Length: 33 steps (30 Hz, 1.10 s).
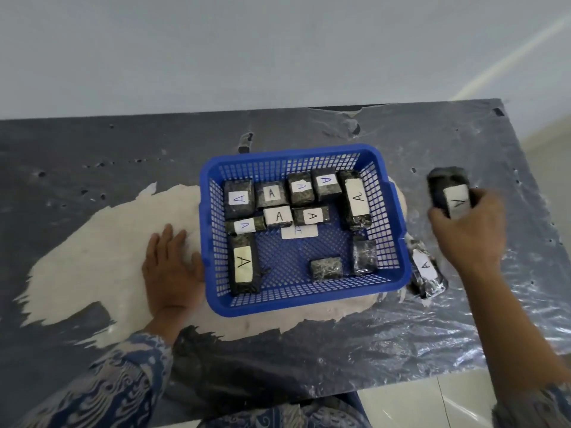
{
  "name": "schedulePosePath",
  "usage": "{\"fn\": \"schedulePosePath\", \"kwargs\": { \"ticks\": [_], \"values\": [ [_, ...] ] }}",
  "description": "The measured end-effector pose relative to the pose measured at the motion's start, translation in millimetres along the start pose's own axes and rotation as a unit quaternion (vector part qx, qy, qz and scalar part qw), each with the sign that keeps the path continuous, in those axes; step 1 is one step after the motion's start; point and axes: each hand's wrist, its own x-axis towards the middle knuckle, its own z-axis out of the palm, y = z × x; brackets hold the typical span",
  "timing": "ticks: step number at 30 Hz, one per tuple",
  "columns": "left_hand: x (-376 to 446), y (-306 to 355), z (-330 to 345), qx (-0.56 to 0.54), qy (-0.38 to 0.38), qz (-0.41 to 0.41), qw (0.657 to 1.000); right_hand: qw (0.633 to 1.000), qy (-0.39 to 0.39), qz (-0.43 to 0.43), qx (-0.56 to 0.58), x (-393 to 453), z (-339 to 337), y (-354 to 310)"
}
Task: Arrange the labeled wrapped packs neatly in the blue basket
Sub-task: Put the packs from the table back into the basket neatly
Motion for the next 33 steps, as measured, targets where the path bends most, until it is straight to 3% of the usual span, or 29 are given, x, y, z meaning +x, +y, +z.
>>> {"fn": "schedulePosePath", "kwargs": {
  "ticks": [2, 5, 7, 10, 17, 21, 33],
  "values": [
    [0.0, 0.8, -1.1, 0.009, -0.005, -0.002, 1.0, 0.994, -0.012, 0.003, 0.107, -24.0, -14.1, -28.9],
    [-0.2, 1.2, -3.2, 0.022, -0.015, -0.001, 1.0, 0.941, -0.208, 0.003, 0.268, -66.7, -11.6, -72.5],
    [-0.9, 1.4, -5.1, 0.02, -0.019, -0.003, 1.0, 0.902, -0.348, 0.017, 0.254, -94.2, 7.0, -94.4],
    [-0.7, 2.3, -7.5, 0.01, -0.018, -0.002, 1.0, 0.882, -0.433, 0.033, 0.182, -128.9, 40.9, -113.6],
    [0.2, -2.6, -3.0, 0.017, -0.014, 0.006, 1.0, 0.902, -0.432, -0.007, -0.006, -161.8, 85.5, -129.7],
    [-0.2, -6.5, 1.3, 0.014, -0.001, 0.014, 1.0, 0.891, -0.438, -0.058, -0.105, -166.8, 91.5, -129.2],
    [-1.0, -7.8, 1.0, 0.009, -0.003, 0.006, 1.0, 0.893, -0.432, -0.089, -0.083, -168.8, 96.3, -126.3]
  ]
}}
